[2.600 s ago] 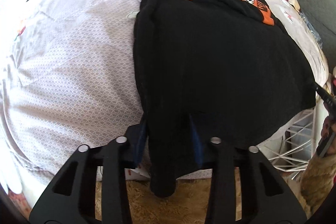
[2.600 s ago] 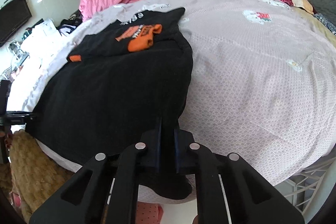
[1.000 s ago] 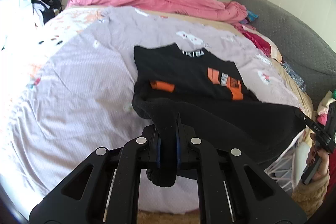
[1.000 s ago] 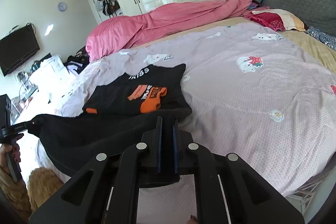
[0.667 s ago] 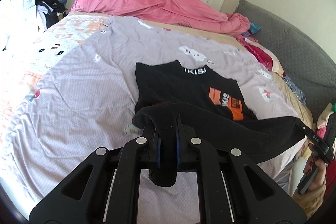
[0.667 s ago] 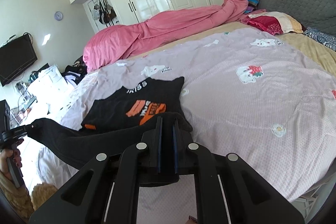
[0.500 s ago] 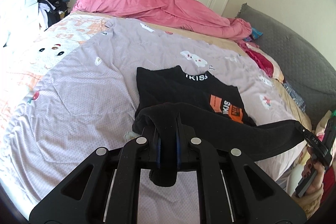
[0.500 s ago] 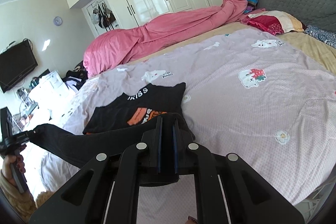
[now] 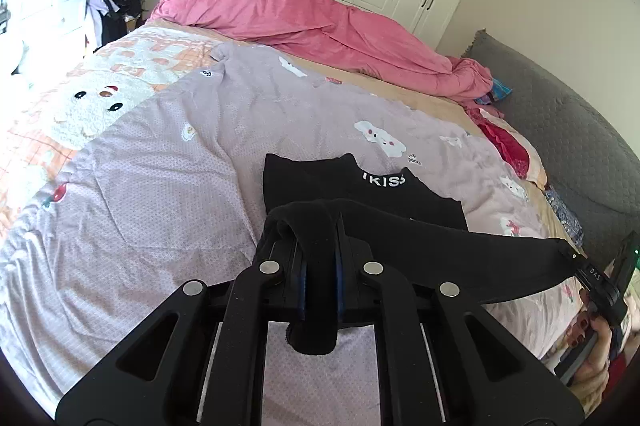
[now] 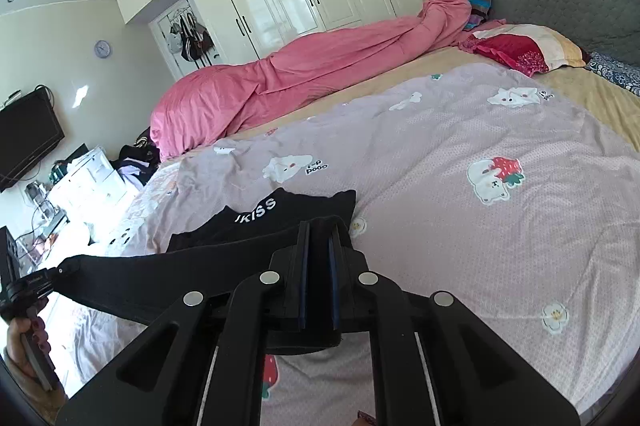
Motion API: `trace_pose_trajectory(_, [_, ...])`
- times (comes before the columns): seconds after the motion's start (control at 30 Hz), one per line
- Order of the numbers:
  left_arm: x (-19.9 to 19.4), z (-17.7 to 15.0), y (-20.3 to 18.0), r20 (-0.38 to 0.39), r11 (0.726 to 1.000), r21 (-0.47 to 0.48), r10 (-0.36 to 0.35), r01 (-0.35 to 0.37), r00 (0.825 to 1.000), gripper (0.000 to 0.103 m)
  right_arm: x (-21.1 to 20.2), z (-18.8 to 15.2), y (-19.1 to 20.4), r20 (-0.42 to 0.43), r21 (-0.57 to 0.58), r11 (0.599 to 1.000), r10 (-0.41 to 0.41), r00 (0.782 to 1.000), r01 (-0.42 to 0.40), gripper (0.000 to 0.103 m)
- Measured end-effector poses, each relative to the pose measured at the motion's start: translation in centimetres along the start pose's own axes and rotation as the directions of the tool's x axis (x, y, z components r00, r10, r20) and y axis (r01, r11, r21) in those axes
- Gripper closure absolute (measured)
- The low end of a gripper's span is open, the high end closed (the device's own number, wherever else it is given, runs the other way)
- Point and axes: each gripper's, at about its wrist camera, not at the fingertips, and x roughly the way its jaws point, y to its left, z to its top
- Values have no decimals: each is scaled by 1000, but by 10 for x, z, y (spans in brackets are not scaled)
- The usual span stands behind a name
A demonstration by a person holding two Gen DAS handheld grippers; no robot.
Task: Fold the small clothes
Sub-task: 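Lift the hem with both grippers and fold it toward the collar, then lower the hem onto the shirt and open both grippers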
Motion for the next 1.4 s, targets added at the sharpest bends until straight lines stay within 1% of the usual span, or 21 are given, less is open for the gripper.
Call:
trace_pose_trajectory(0.1, [10,4,3,9,1000,-4,20,-20,1000,99,13,7,0,-5,-7,1000,-14,1000,13,95])
trace_pose_trajectory(0.23, [22,8,9,6,999,-27,28,-28,1000,99,28,11,-3,-14,-13,1000,-28,1000,28,95])
trace_pose_trajectory(0.3, [27,11,8,10,999,-22,42,-42,999,99,34,12,-3,-20,-15,999,-33,999,33,95])
trace_pose_trajectory(0.43, [37,14,7,12,999,-20,51,-51,999,99,46,12,1,-23,-60,997,-60,998,58,95])
trace_pose_trajectory(0.53, [47,17,8,11,998,-18,67,-66,998,99,56,14,0,-35,-59,996,-63,997,61,95])
trace_pose_trajectory(0.6, [54,18,10,10,997,-21,78,-78,997,99,64,15,2,-41,-81,994,-82,996,78,95])
trace_pose_trajectory(0.7, [65,19,16,-1,995,-35,89,-89,996,99,78,15,3,-70,-100,992,-82,994,75,95])
trace_pose_trajectory(0.83, [80,18,22,-13,994,-43,99,-99,995,99,97,14,3,-102,-114,989,-109,989,97,95])
trace_pose_trajectory(1.0, [95,17,28,-18,994,-54,92,-93,996,99,113,11,2,-124,-114,987,-131,984,117,95])
trace_pose_trajectory(1.13, [108,15,30,-29,994,-40,102,-103,994,99,126,9,-2,-146,-113,985,-148,978,132,95])
trace_pose_trajectory(1.23, [119,14,31,-37,993,-29,113,-114,993,99,136,7,-10,-168,-87,987,-149,975,136,95])
trace_pose_trajectory(1.33, [130,14,30,-44,991,-4,133,-133,990,97,147,1,-14,-191,-82,985,-162,968,149,95])
trace_pose_trajectory(1.4, [135,13,27,-47,990,23,137,-136,989,94,151,-2,-14,-199,-96,983,-175,964,159,90])
